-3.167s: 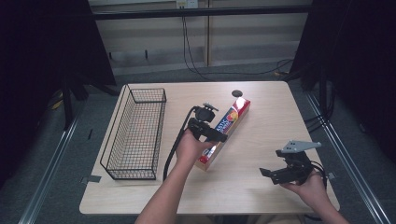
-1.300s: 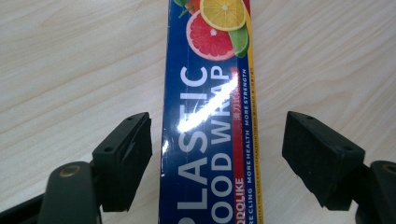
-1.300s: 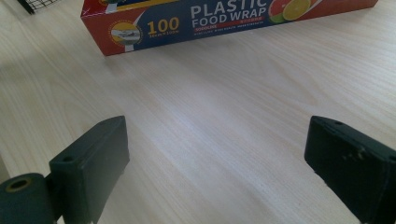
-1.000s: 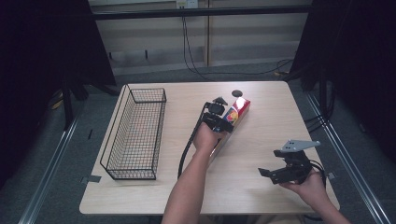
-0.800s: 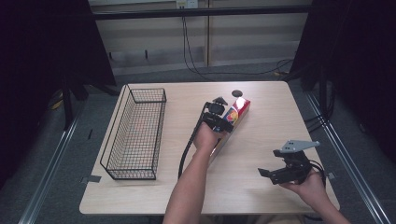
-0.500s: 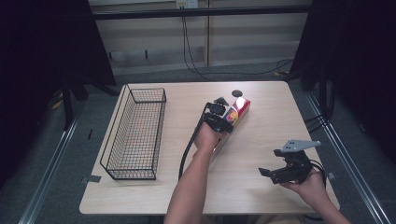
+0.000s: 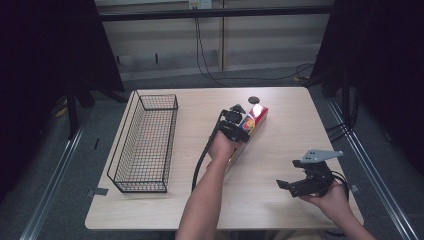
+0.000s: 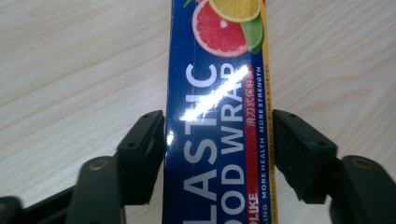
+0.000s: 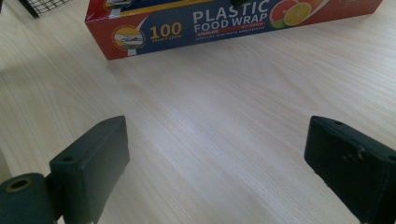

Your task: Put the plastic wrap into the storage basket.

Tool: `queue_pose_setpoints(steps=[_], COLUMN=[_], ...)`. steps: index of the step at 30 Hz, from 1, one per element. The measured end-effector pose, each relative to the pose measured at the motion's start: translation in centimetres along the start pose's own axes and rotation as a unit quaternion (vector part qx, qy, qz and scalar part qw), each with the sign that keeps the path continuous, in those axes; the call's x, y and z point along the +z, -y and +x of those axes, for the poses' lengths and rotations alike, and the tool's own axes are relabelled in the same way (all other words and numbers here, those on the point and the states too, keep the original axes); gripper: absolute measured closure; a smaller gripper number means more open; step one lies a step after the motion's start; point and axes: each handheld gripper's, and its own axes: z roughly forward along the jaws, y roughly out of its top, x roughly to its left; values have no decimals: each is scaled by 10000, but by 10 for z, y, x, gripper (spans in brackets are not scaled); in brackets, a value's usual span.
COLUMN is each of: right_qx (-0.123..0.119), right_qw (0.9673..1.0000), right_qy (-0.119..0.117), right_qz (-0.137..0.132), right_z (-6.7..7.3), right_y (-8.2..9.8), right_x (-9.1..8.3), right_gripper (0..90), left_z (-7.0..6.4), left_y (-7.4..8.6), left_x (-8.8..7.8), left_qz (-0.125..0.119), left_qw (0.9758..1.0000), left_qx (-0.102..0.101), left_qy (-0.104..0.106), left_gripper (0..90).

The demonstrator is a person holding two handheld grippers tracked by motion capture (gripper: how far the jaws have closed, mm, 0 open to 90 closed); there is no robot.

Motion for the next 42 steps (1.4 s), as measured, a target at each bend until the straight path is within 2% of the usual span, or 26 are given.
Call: queue_pose_setpoints(steps=[1, 2, 4, 9, 11, 17, 23, 24, 25, 35, 38, 39, 40, 42], right_qx=[-14, -12, -12, -23, -15, -35, -17, -30, -16, -36, -34, -34, -41, -43], right_qw=[10000, 10000, 10000, 10000, 10000, 10000, 10000, 10000, 10000, 9999, 9999, 9999, 9999, 9999], right_qy=[-3, 8, 11, -1, -3, 8, -5, -7, -4, -53, -63, -58, -57, -63], right_qz=[7, 9, 9, -8, -4, -33, -31, -27, -16, -77, -86, -87, -94, -104], right_z=[0, 1, 1, 1, 1, 0, 0, 0, 0, 1, 1, 1, 1, 1], right_y=[0, 0, 0, 0, 0, 0, 0, 0, 0, -1, -1, -1, -1, -1], right_x=[0, 0, 0, 0, 0, -2, -1, -1, -1, -1, -1, -1, -1, -2], right_gripper=[64, 64, 64, 64, 64, 64, 64, 64, 64, 63, 62, 62, 62, 62], left_z=[0, -1, -1, -3, -5, -4, -1, 1, 1, 6, 7, 7, 8, 9], left_y=[0, 0, -2, -5, -6, -6, -5, -4, -4, -3, -4, -4, -4, -4], left_x=[2, 2, 1, 1, 1, -2, -14, -16, -18, -42, -50, -51, -54, -57], left_qz=[-7, -6, 36, 107, 134, 317, 429, 448, 452, 407, 427, 388, 396, 391], left_qw=[10000, 10000, 10000, 9999, 9997, 9993, 9988, 9987, 9987, 9987, 9986, 9987, 9987, 9986], left_qx=[4, -26, 56, 69, 94, 127, 62, 128, 59, -58, -38, -92, -40, -105], left_qy=[-20, 28, -8, -80, -173, -148, -214, -211, -233, -306, -302, -313, -312, -327], left_gripper=[324, 338, 387, 409, 424, 445, 449, 450, 450, 451, 451, 451, 451, 451])
